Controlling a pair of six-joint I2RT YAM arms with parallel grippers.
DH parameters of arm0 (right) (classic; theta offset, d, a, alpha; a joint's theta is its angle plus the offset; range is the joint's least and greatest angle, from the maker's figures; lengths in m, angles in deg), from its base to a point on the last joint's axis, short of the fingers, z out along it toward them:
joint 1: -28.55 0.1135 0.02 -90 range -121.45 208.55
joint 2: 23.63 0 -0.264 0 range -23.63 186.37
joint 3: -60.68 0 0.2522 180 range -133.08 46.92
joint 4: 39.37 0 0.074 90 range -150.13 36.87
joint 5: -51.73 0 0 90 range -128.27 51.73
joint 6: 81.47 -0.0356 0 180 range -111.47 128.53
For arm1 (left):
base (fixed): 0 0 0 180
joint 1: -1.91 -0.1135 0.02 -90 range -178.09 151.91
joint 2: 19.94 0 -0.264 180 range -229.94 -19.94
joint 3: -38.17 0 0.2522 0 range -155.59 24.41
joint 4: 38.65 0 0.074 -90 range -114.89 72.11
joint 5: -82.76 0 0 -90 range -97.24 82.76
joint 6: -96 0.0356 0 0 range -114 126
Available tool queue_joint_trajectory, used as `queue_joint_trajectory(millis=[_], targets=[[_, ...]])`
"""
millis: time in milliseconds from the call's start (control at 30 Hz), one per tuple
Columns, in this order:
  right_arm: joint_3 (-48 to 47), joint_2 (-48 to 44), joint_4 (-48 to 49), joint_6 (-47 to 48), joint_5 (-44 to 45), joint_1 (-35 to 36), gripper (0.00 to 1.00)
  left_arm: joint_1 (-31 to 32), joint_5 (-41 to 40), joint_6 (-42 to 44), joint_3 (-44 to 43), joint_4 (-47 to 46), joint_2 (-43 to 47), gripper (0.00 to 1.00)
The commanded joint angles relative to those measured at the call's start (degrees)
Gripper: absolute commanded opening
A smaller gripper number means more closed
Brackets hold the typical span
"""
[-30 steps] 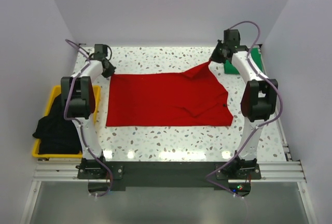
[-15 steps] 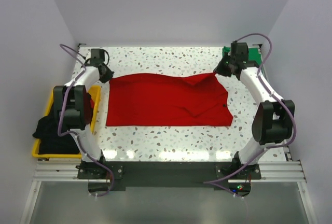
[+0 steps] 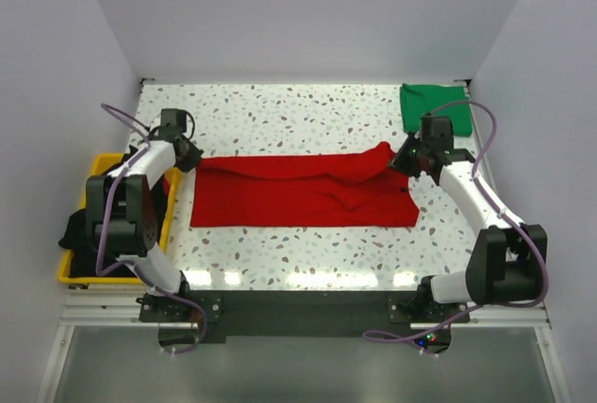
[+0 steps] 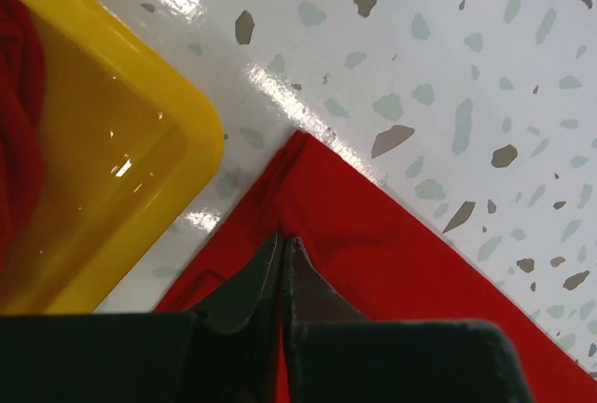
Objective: Fold and stack the t-shirts
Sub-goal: Fold the tshirt
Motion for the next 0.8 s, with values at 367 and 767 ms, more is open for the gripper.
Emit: queue_joint_trajectory(millis=[367,767], targets=[[0.6,-5.8,-4.3,2.8,-1.2,-3.5,0.00,-0.5,-3.6,-1.2,3.2,0.1,5.3,0.02],[3.7,-8.7,-6.8,4.5,-1.3,-3.9,0.00,-0.5,-3.8,-1.0,7.6,-0.6,7.8,0.03]])
